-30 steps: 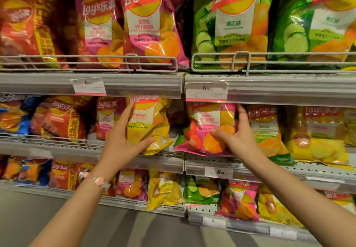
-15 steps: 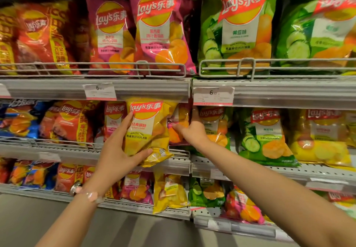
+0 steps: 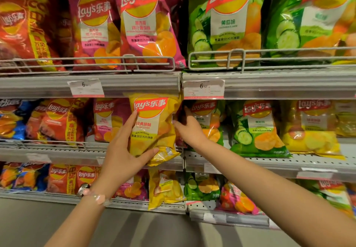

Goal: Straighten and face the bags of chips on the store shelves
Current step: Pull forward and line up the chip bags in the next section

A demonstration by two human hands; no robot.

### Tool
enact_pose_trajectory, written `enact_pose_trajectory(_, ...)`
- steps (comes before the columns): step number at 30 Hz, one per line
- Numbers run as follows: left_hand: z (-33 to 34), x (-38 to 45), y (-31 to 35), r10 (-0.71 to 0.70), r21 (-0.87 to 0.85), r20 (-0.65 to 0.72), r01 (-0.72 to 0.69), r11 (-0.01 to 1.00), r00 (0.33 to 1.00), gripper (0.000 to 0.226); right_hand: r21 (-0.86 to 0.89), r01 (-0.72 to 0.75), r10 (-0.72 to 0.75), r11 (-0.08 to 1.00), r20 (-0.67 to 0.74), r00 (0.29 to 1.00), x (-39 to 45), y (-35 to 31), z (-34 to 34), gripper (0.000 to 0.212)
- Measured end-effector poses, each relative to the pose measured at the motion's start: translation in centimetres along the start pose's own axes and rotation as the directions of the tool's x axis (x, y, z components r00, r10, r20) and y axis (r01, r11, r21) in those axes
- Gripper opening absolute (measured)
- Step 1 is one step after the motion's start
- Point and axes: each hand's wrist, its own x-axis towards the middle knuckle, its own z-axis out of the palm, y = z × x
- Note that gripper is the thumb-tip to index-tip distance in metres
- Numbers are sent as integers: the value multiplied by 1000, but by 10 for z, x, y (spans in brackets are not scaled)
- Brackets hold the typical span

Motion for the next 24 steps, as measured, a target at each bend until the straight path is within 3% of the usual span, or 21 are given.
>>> enact_pose_trajectory(3, 17, -6, 11, 57, 16, 44, -58, 998, 997, 103, 296, -6, 21, 955, -46, 999, -29, -7, -23, 29)
enact_pose_trajectory(6, 38, -9, 24, 96, 31, 72, -98, 995, 993, 103, 445, -53, 27, 894, 66, 997, -58, -12, -44, 48)
enact_pose_trajectory(10, 65, -9, 48, 146, 75, 114, -155, 985, 983, 102, 321, -67, 65, 945, 16, 998, -80, -18, -67, 90)
enact_pose_trajectory(13, 87, -7, 64, 154, 81, 126, -165, 983, 980, 103, 219, -93, 107, 971, -49, 993, -81, -21, -89, 109)
enact_pose_trajectory(20, 129, -1, 92, 154, 113, 111, -166, 980, 982, 109, 199, -83, 119, 977, -175, 977, -87, -9, -133, 86)
enact_pose_trajectory(24, 150, 1, 112, 184, 138, 171, -208, 968, 968, 113, 231, -87, 137, 969, -209, 968, -93, 2, -162, 111)
